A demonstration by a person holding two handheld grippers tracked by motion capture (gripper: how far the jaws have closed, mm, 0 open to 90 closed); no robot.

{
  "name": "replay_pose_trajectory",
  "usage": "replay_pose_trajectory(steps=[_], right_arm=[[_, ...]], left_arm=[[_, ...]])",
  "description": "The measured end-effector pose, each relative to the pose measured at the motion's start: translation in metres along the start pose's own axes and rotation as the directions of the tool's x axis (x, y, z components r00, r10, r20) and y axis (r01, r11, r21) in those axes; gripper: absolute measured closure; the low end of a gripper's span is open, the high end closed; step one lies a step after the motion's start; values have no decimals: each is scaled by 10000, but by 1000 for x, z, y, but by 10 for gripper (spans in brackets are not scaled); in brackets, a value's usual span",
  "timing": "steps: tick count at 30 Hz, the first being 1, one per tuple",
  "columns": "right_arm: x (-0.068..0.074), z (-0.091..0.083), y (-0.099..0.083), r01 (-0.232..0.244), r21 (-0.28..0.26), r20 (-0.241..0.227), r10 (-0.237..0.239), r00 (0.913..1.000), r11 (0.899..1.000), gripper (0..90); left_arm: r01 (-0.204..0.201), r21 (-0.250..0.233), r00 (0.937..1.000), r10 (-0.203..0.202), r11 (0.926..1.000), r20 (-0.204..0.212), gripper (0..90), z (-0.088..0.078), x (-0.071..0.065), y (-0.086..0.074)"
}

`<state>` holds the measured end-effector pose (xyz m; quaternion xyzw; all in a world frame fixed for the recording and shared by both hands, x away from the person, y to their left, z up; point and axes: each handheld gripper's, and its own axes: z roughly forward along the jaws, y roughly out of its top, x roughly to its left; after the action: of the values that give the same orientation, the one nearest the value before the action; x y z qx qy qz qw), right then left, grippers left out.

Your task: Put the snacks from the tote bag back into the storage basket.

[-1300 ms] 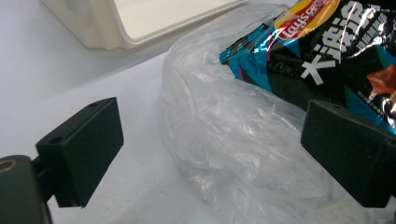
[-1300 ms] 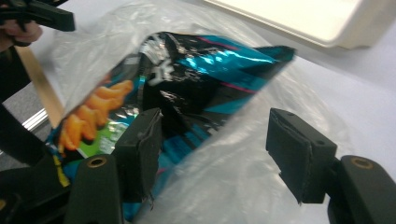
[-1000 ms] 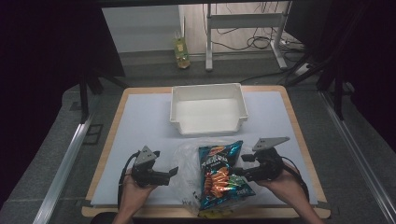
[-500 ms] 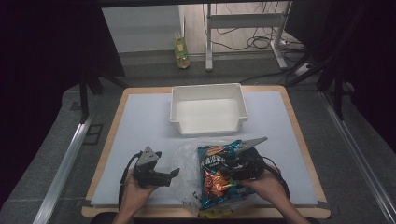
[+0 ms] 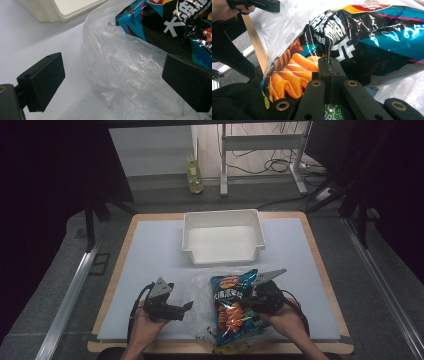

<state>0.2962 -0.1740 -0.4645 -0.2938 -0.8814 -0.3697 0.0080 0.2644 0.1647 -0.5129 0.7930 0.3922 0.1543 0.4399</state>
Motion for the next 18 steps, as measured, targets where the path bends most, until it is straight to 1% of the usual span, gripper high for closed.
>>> replay_pose_trajectory(steps=[2, 7, 12, 16, 18], right_arm=[[1, -2, -1, 15, -104, 3, -15, 10000, 9999, 900], [3, -10, -1, -99, -367, -257, 90, 9996, 9993, 900], [5, -21, 2, -70, -752, -396, 40, 9992, 9971, 900], [7, -30, 5, -79, -968, -617, 19, 9981, 9953, 900], [8, -34, 6, -207, -1012, -854, 121, 9963, 9946, 900]], left_arm=[[-22, 17, 10000, 22, 10000, 8, 43, 0, 0, 0], [-35, 85, 10000, 34, 10000, 39, 43, 1, -1, 0], [3, 221, 10000, -4, 9998, 70, 41, 4, -1, -1], [-21, 337, 10000, 20, 9994, 39, 41, 5, -1, -1], [-33, 379, 10000, 32, 9993, 24, 40, 5, -1, -1]])
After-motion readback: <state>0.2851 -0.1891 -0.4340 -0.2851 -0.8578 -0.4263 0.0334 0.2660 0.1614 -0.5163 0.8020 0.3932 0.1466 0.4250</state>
